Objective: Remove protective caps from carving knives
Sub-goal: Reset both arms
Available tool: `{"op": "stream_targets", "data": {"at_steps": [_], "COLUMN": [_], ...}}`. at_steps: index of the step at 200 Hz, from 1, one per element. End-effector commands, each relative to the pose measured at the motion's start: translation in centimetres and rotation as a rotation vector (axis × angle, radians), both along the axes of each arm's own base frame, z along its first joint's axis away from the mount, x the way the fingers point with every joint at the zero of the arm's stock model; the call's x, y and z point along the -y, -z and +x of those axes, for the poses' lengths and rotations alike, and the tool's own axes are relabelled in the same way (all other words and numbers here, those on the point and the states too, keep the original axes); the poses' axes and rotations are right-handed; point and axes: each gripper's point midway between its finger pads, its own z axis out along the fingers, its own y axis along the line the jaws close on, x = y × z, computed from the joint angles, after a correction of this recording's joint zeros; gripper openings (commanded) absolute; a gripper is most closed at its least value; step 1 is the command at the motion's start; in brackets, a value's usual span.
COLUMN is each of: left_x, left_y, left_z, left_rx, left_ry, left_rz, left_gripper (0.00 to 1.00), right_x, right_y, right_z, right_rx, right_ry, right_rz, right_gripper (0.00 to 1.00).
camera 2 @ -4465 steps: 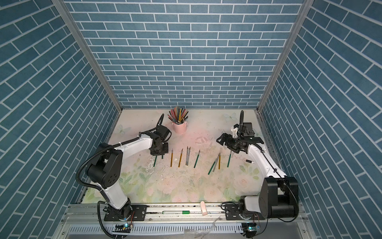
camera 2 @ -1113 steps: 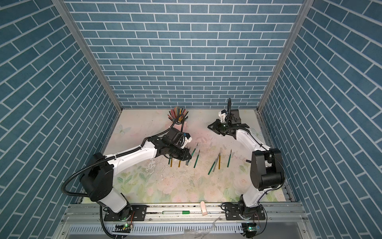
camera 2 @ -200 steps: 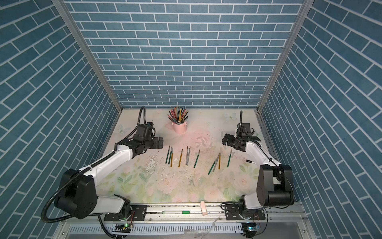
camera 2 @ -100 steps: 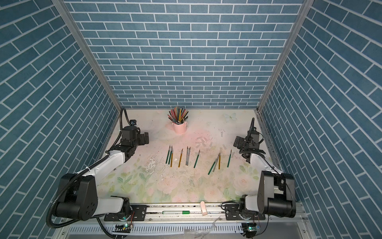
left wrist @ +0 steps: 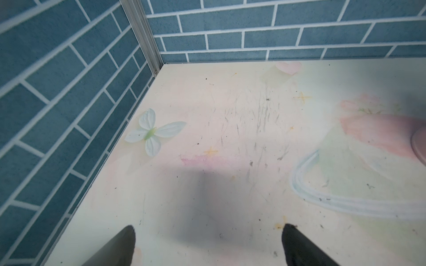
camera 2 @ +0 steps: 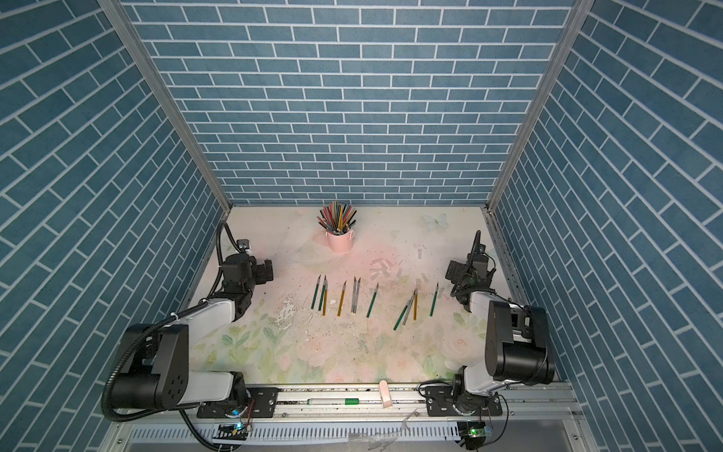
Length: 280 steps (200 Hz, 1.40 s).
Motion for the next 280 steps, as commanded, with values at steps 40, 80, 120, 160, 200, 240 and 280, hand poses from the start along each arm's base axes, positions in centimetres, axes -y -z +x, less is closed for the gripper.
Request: {"op": "stream_targets", "data": {"at_steps": [40,80,120,160,200,240,280], "left_x": [1.2,1.4,2.1,3.1,3.0,3.0,3.0], "left_y": [0.4,0.6,0.8,0.8,0.8,0.8,0.8], "left_z": [1.3,1.2,1.4,1.5,1.6,1.5,1.5], "left_rx": [0.128,0.137,0.127,0.125,0.122,0.123,0.123], "left_ry": [0.088,0.106,0.147,0.206,0.204,0.200,0.202], "left_rz": [0.006,0.005,0.003,-0.003,-0.004,-0.002,-0.003], "left_gripper": [0.99,0.99,0.99,0.99,0.99,0.99,0.99], "right_x": [0.2,-0.8,-1.6,-2.5,-2.5,-2.5,-2.4], "right_y": [-1.4,-1.3,-1.4,-0.8,-0.7,-0.9,-0.9], "right_z": [1.0,1.1,0.3,0.0,0.0,-0.1,-0.1], "right_rx": [0.082,0.098,0.171,0.201,0.201,0.209,0.209], "right_ry": [-0.032,-0.091,-0.123,-0.172,-0.174,-0.172,-0.172], "right_rz": [-0.057,-0.062,-0.074,-0.072,-0.071,-0.076,-0.077], "right_gripper": [0.98,0.98,0.98,0.99,0.99,0.99,0.99]}}
